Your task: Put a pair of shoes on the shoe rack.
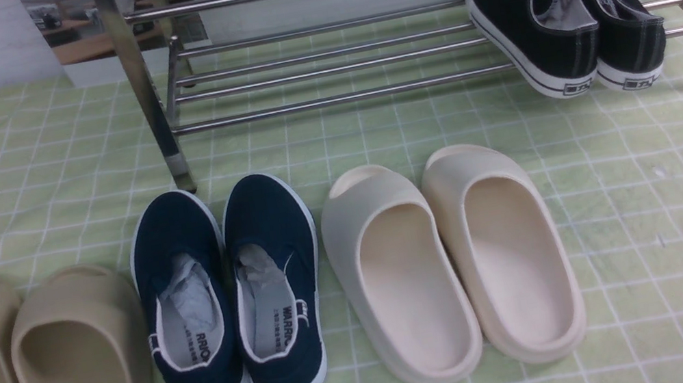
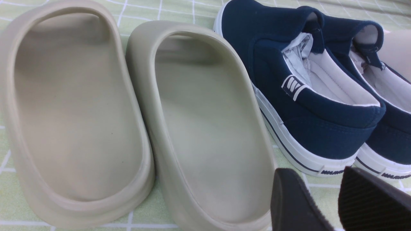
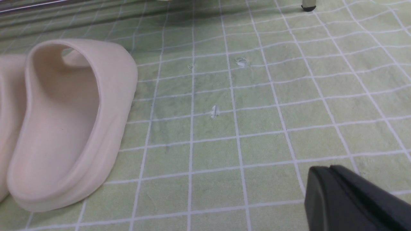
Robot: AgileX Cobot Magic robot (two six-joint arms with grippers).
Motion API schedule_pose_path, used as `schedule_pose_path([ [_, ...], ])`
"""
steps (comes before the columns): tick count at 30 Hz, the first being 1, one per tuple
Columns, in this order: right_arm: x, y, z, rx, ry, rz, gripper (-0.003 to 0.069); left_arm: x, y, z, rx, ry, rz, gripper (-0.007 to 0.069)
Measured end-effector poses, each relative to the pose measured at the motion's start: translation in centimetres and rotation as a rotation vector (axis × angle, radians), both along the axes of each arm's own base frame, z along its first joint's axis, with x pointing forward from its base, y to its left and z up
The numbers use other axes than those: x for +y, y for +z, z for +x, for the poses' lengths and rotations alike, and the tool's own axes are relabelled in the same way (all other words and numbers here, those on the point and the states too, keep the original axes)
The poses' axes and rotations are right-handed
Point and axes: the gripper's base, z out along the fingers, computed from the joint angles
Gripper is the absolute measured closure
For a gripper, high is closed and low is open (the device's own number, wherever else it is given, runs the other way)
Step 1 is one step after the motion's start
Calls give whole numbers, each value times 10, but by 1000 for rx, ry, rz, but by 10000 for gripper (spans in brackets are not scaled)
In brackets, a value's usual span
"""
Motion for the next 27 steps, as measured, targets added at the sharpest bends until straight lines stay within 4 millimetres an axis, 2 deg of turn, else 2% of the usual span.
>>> schedule_pose_path([
  [27,0,0,0,0,0,-1,613,0,0,0,0,0,-1,386],
])
